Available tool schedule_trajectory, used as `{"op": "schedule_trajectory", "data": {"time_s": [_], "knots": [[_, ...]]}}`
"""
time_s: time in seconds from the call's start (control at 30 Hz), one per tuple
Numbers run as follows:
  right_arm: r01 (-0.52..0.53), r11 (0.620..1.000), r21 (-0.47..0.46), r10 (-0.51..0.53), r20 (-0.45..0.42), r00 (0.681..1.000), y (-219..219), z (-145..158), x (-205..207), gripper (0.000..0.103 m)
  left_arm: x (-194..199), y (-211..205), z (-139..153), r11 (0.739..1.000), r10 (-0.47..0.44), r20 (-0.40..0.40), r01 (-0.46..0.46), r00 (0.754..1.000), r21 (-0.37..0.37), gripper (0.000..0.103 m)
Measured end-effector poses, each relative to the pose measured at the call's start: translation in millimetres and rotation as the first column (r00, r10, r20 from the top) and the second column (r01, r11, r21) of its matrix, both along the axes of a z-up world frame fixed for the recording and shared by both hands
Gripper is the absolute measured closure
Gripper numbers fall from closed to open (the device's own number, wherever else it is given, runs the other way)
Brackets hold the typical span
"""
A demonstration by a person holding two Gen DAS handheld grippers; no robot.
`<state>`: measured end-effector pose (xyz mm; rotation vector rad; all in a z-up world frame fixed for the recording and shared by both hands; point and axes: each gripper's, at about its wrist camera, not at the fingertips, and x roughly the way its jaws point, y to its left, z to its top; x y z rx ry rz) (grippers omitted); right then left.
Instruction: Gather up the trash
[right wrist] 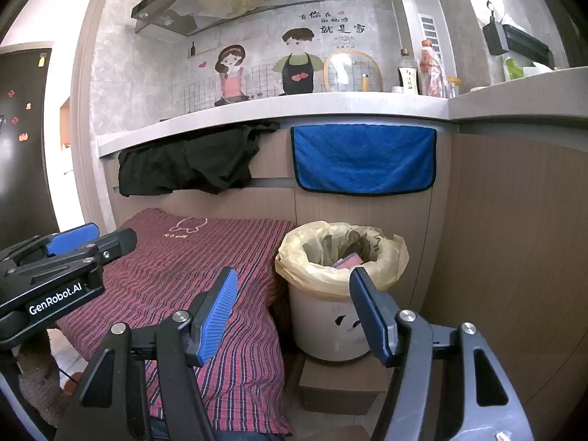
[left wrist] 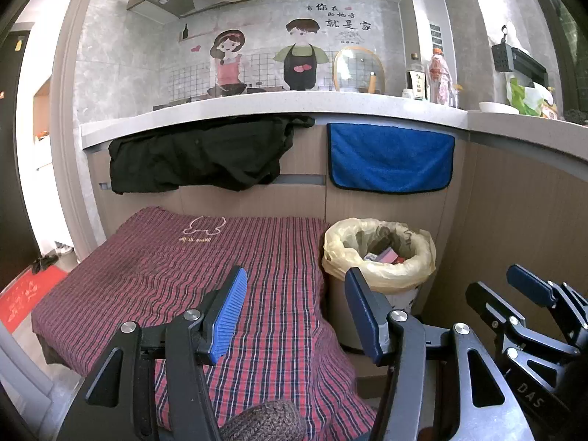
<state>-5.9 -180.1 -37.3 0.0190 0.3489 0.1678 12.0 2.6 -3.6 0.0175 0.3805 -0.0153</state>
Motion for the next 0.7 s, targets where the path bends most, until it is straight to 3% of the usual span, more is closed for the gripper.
{"op": "schedule_trajectory", "data": {"time_s": [0.7], "knots": [[0.004,1.0,0.003,-0.004,0.008,1.0,-3.0,1.7,1.8,0.042,-1.1,-2.6,-1.0,1.0,-0.003,-0.005,0.003,1.0,0.003,0.047]]}}
